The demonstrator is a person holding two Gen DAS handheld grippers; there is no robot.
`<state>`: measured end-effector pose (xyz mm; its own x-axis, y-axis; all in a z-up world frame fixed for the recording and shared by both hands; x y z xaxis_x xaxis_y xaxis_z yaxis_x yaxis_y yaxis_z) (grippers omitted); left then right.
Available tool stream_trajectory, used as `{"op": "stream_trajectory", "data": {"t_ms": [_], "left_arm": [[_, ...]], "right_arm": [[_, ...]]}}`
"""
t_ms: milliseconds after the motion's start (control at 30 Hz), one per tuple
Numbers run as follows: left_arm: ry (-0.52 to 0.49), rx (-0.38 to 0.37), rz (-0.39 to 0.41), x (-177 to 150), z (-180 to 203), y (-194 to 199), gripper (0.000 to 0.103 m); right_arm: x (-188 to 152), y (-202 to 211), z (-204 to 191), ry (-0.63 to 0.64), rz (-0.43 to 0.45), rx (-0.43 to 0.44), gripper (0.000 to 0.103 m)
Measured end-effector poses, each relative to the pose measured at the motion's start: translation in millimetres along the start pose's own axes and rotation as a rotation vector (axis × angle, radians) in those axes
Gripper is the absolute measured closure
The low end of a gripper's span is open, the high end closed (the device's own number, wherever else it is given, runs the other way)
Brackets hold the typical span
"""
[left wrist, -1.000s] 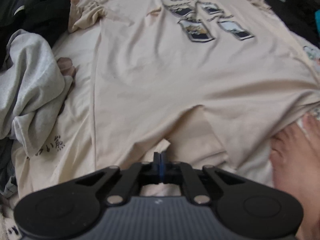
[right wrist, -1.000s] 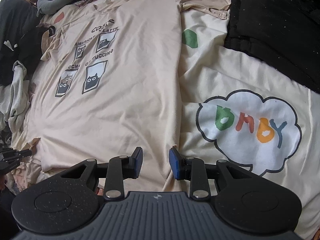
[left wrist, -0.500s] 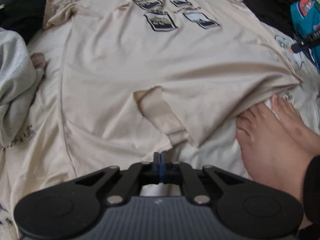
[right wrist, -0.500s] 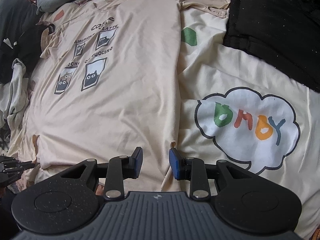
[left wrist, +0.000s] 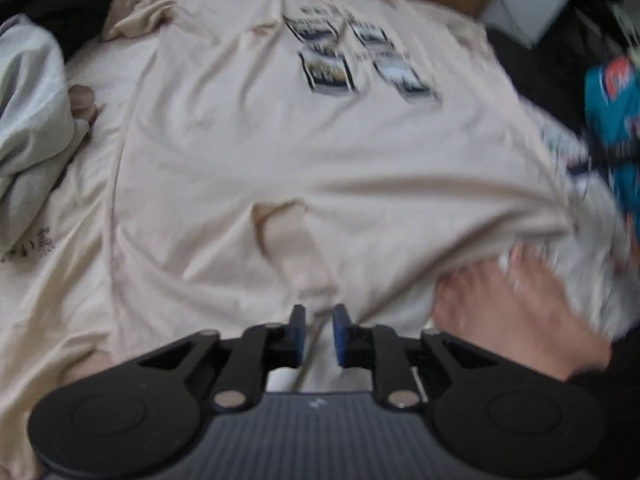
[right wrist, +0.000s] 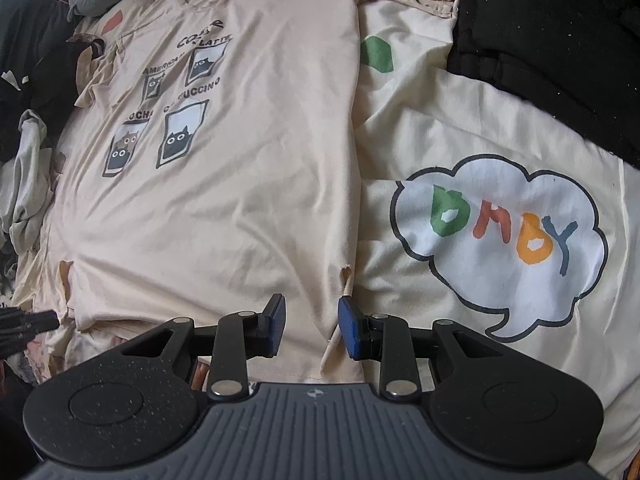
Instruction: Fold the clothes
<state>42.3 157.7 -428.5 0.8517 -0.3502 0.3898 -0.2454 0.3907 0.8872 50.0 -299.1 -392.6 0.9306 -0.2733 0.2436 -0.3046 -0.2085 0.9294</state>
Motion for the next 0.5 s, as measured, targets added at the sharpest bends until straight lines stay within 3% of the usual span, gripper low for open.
{"op": "stream_trajectory", "data": {"t_ms": [300, 467, 500], "left_arm": [[0.163, -0.073, 0.004, 15.8, -4.3, -33.2, 0.066], [0.239, -0.126, -0.008, 20.9, -6.8, -48.5, 0.068], [0.254, -0.137, -0.011, 21.9, -7.3, -51.5, 0.073]], "right_arm": [[3.2, 4.8, 2.3, 0.0, 0.006, -0.006, 0.067], [0.6, 4.7, 3.3, 0.007, -0.002, -0.013, 0.067], [0.2, 4.8, 3.5, 0.007, -0.003, -0.013, 0.067]]}}
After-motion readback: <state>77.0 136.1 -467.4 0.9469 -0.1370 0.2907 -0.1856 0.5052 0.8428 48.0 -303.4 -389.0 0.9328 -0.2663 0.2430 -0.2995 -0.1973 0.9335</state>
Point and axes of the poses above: each gripper's, at about its wrist camera, not at the fingertips, and y roughly against the way its jaws point, z to its right, x to its top, the point moved 7 cm from there along -y, roughly the way its jaws point, and after that the axes turned 1 degree about -x, right-handed, at the moved point
